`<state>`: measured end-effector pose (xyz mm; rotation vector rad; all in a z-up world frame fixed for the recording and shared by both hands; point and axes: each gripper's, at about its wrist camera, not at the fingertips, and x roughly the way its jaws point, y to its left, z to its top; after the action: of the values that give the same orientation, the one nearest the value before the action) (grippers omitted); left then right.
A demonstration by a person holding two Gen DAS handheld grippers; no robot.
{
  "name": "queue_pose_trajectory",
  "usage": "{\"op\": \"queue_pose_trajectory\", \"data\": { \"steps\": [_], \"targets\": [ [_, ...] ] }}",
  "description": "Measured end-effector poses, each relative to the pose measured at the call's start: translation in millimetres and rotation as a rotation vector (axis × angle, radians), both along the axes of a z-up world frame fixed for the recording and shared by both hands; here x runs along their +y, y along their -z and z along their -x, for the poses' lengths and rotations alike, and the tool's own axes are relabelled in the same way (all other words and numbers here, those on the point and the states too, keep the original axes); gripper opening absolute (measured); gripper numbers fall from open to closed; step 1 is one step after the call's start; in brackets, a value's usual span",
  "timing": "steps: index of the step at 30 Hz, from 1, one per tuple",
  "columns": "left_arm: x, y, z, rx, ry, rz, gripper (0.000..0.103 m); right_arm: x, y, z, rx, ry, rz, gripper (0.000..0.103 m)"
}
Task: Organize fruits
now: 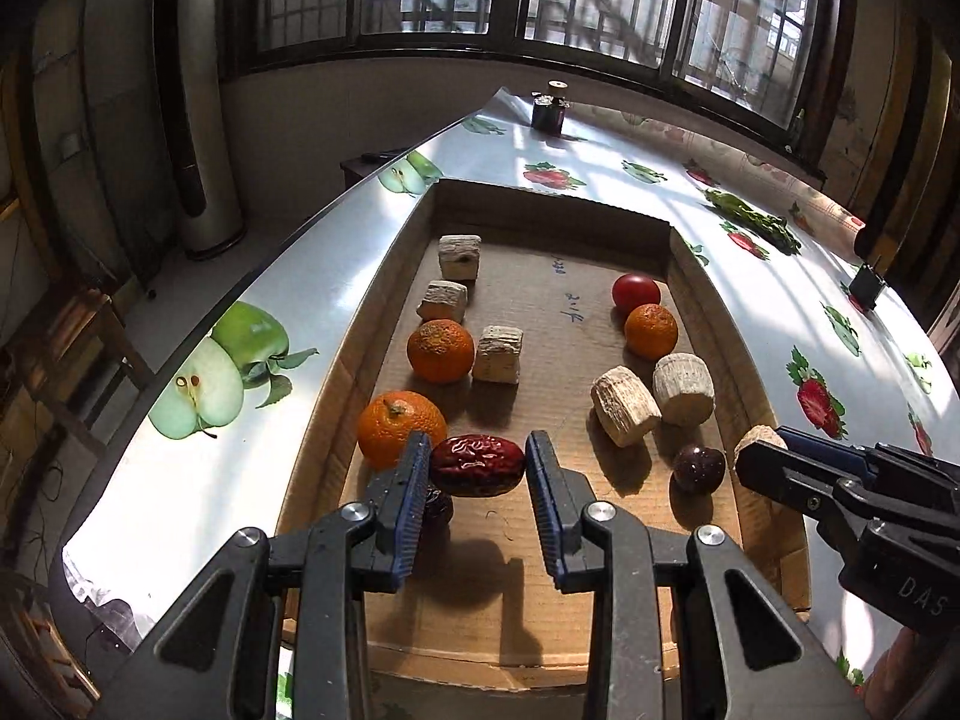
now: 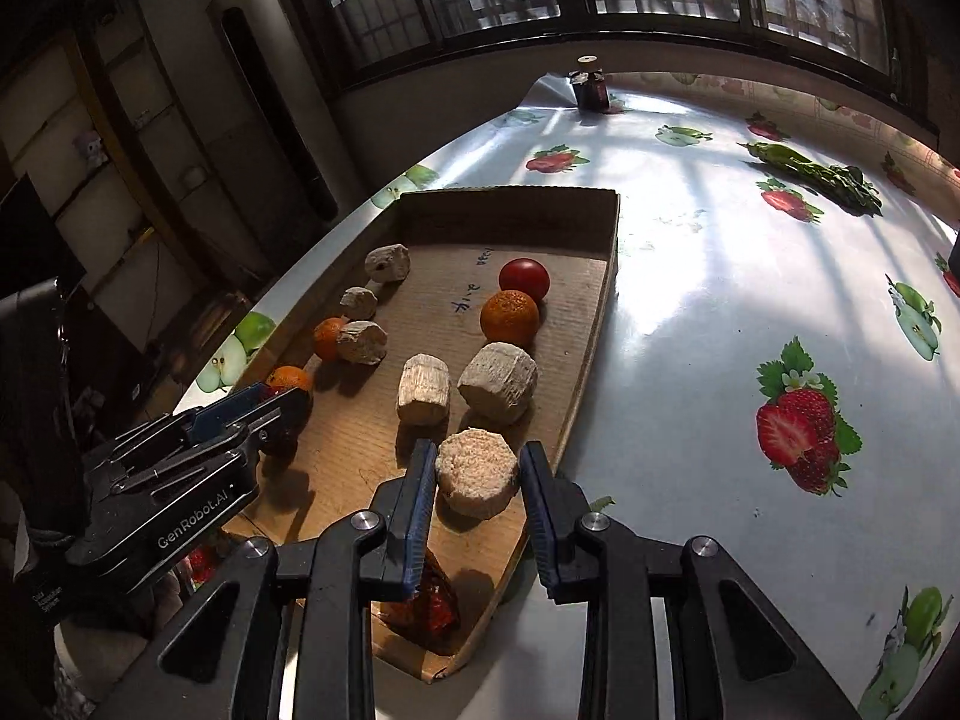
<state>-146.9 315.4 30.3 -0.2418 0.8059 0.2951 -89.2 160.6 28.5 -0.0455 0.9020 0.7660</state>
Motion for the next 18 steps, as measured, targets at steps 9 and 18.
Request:
{"op": "queue_pose_trajectory", "data": {
  "steps": [9,18],
  "targets": [
    [10,-1,7,0.003,-0.039,0.022,0.041,12,6,-3,0.049,-0.004,-0.012,0.032],
    [11,-17,15,-0.029,-0.064,0.017,0.051,-1,-6,-2,0.063,0.036,-0.081,0.044]
  ]
}}
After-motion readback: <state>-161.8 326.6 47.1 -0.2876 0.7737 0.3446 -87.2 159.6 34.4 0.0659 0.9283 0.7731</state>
